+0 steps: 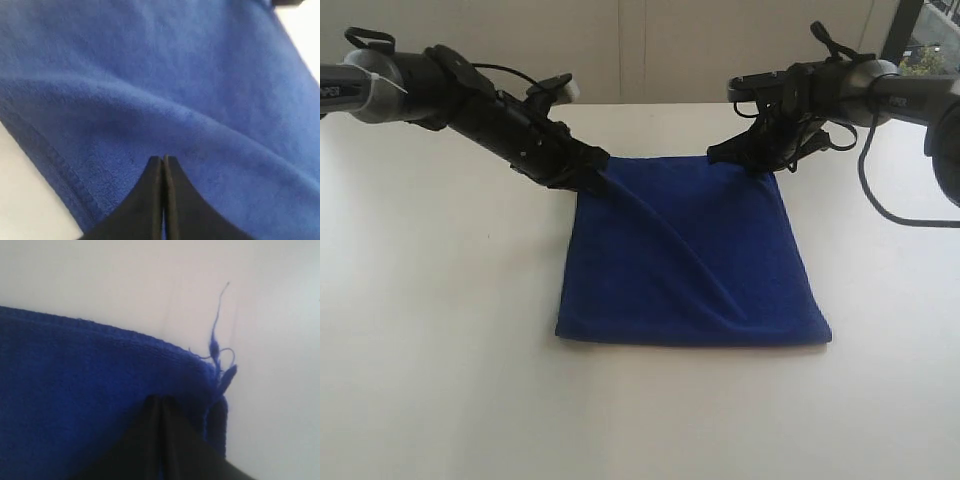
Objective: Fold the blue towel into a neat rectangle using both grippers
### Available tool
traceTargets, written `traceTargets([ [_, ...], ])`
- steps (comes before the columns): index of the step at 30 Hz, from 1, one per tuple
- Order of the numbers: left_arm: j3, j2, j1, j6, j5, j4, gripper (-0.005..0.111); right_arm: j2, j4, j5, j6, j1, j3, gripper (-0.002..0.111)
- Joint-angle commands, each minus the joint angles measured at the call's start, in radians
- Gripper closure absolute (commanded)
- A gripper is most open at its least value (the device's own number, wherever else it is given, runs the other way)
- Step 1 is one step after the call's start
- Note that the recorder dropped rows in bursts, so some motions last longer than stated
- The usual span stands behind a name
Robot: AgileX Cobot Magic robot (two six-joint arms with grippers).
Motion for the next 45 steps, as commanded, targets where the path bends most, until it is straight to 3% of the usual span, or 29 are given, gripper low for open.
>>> traceTargets([
  [1,-0.003,0.027,-0.013,0.022,0.03,-0.01,0.107,0.004,-0.007,-0.003,0.0,-0.008,-0.003,0.108],
  [6,-0.003,0.047,-0.013,0.012,0.054,0.114,0.107,0.004,-0.007,-0.01,0.0,-0.008,-0.003,0.108],
  [18,-0.003,0.063,-0.013,-0.01,0.203,0.245,0.107,0.004,-0.007,0.003,0.0,-0.008,-0.003,0.108],
  [31,-0.003,0.063,-0.013,-0.037,0.189,0.443,0.107,0.004,-0.026,0.004,0.0,-0.008,-0.003,0.108],
  [45,-0.014,0.008,-0.013,-0.007,0.156,0.442,0.107,-0.078,-0.022,-0.009,0.0,-0.008,-0.014,0.108],
])
